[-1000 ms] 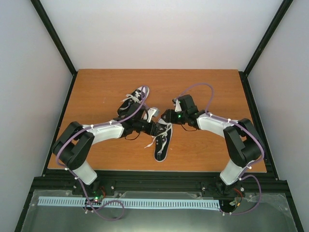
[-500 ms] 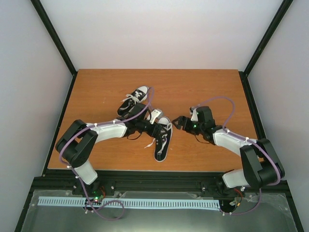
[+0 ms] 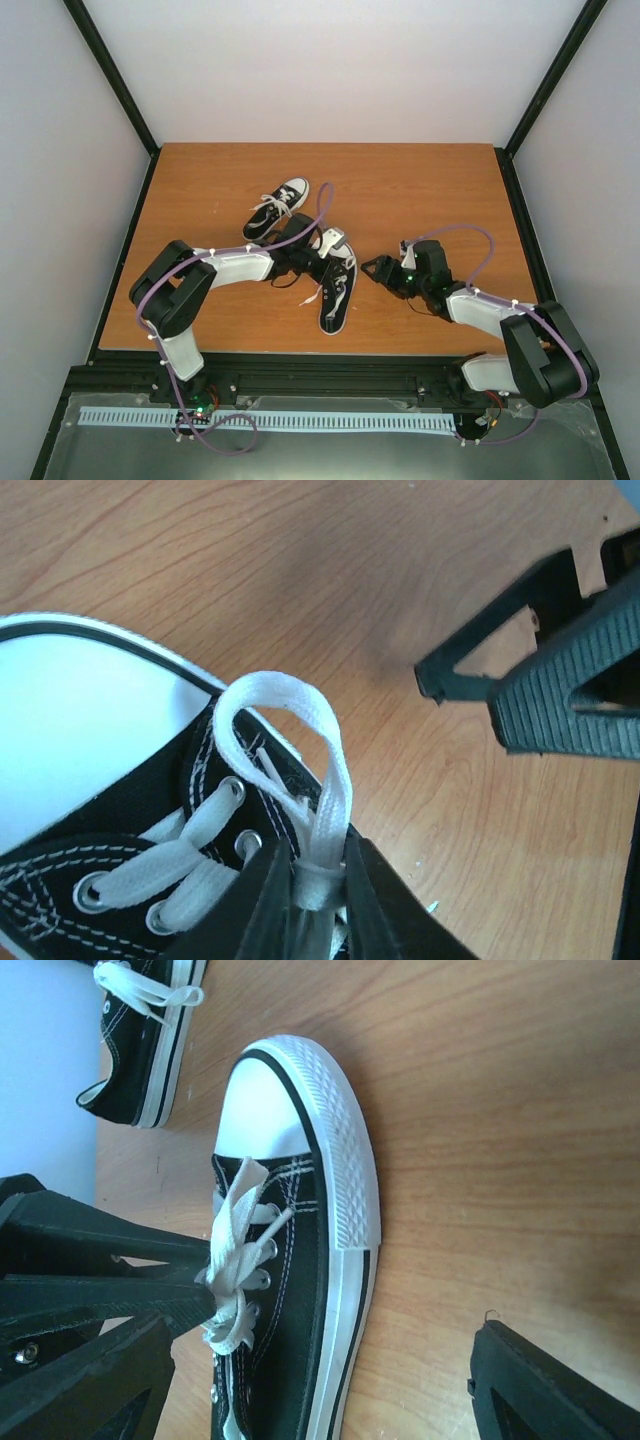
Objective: Tie the shoes
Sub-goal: Tie the shoelace on the shoe.
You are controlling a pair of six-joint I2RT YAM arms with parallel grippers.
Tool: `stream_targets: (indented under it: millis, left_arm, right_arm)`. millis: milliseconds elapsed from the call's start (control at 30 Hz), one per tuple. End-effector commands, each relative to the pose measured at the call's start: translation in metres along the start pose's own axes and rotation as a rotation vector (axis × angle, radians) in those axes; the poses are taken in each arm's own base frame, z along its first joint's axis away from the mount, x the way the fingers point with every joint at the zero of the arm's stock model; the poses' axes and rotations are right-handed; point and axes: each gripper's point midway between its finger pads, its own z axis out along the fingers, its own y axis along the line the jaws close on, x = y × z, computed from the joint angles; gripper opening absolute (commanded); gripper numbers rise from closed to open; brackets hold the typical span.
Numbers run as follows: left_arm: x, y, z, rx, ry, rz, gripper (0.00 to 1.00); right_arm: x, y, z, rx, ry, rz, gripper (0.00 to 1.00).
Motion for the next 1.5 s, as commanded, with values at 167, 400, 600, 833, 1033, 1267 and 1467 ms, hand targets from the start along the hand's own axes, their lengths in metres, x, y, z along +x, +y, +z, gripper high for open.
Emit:
stream_targets:
  millis: [167,400,600,833,1033,1267,1467]
  left_arm:
    - [0.001,0.001,0.001,-0.001,-0.054,-0.033,0.01]
    - [-0.009,-0.007,-0.013,0.019,-0.171,-0.077,0.01]
    - [-0.005,-0.008,-0.013,0.037,-0.175,-0.097,0.01]
    - [-0.006,-0.013,-0.016,0.059,-0.194,-0.097,0.01]
    - [-0.005,-0.014,-0.017,0.062,-0.199,-0.096,0.01]
    - [-0.006,-0.014,-0.018,0.059,-0.206,-0.090,0.01]
    - [-0.005,-0.010,-0.022,0.030,-0.232,-0.088,0.01]
  right_arm:
    - [0.005,0.016,0.008,-0.070,-0.033,0.164,0.56]
    - [0.000,0.021,0.011,-0.082,-0.067,0.243,0.41]
    - [-0.002,0.026,0.020,-0.101,-0.057,0.289,0.35]
    - [-0.009,0.033,0.034,-0.112,-0.047,0.305,0.32]
    - [-0.016,0.037,0.045,-0.109,-0.038,0.316,0.29]
    - [-0.012,0.031,0.054,-0.079,-0.021,0.348,0.24]
    - [-0.009,0.020,0.056,-0.057,-0.037,0.403,0.27]
